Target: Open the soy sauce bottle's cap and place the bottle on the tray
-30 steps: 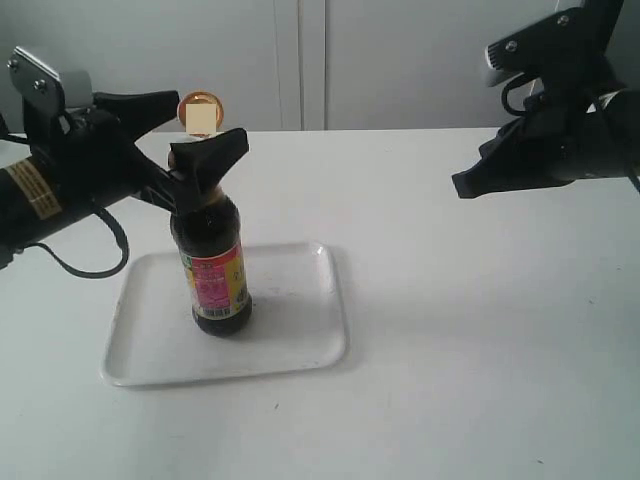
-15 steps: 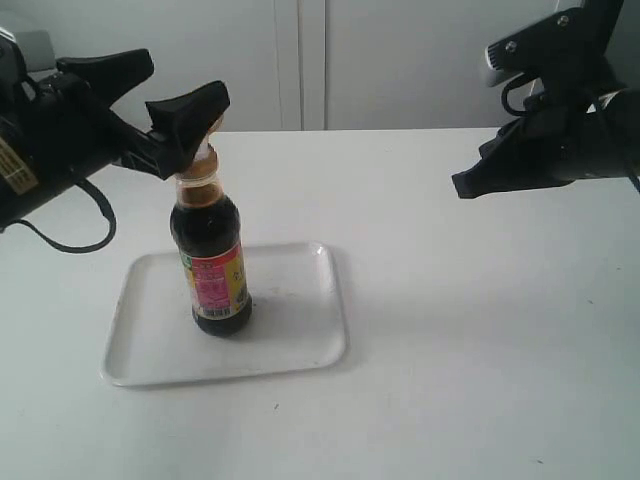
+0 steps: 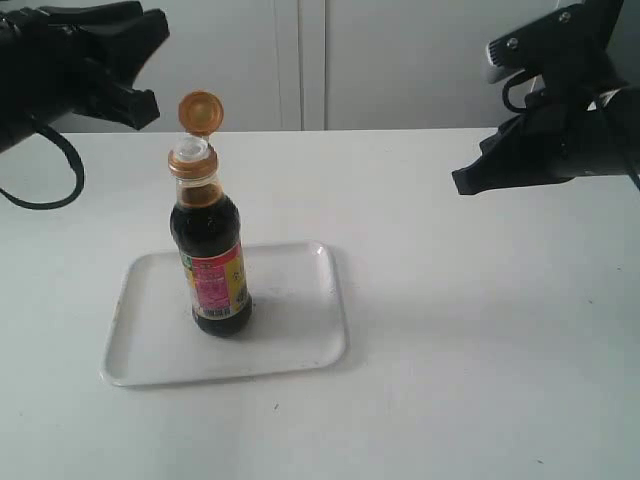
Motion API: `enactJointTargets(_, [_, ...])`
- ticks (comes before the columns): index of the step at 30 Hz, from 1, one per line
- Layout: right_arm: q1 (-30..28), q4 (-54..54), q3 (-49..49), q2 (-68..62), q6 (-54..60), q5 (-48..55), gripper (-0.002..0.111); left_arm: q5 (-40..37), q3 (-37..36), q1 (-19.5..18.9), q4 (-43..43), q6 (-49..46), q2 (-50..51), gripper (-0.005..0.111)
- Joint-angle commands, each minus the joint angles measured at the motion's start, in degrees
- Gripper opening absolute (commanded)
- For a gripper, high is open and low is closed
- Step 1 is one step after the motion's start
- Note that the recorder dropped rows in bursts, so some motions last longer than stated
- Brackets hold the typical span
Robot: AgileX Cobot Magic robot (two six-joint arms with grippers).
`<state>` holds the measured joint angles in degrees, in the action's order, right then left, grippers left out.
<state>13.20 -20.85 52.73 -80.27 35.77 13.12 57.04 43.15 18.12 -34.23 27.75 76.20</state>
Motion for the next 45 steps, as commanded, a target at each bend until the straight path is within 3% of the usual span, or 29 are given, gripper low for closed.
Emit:
enactJointTargets(1, [0.14,-0.03,-0.24,0.01,0.48,-1.22,0.0,-3.87,0.4,0.16,0.18,-6.31,-3.23,0.0])
enactJointTargets(4, [0.14,-0.03,-0.24,0.01,0.36,-1.46,0.0,-13.1,0.89,0.16,4.28,-8.51,-4.71,0.0])
enactJointTargets(8, [0.14,0.13,0.07,0.12,0.23,-1.48,0.0,-36.84,4.97,0.16,9.85,-10.91,-5.47,0.0])
enactJointTargets(14, [0.14,3.82,2.17,0.12,0.01,3.0,0.0,-64.58,13.14,0.16,9.73,-11.5,-5.47,0.0])
enactJointTargets(19, [-0.08,12.73,2.7,0.12,-6.09,6.35,0.0,-81.2,17.22,0.16,9.04,-11.5,-5.47,0.0])
enactJointTargets(25, [-0.46,24.03,3.87,-0.14,-20.13,15.4,0.0,-92.57,18.77,0.16,9.04,-12.88,-5.47,0.0])
enactJointTargets(30, [-4.2,26.03,7.74,-1.02,-24.32,29.18,0.0,-98.32,19.23,-4.19,12.28,-15.1,-5.47,0.0])
enactJointTargets(33, [-7.65,25.55,7.98,-0.91,-25.35,34.5,0.0,-100.8,19.23,-10.05,28.67,-26.71,-5.47,0.0])
enactJointTargets(36, [-8.69,23.57,7.88,-0.82,-26.11,34.72,0.0,-101.58,19.08,-11.45,31.45,-29.46,-6.21,0.0])
enactJointTargets(40, [-8.69,21.74,7.63,1.45,-26.11,31.51,0.0,-96.87,15.65,-12.99,31.21,-28.66,-11.48,0.0])
enactJointTargets(45, [-8.69,20.54,2.23,8.36,-26.11,21.28,0.0,-92.5,11.17,-13.03,31.64,-27.75,-17.46,0.0])
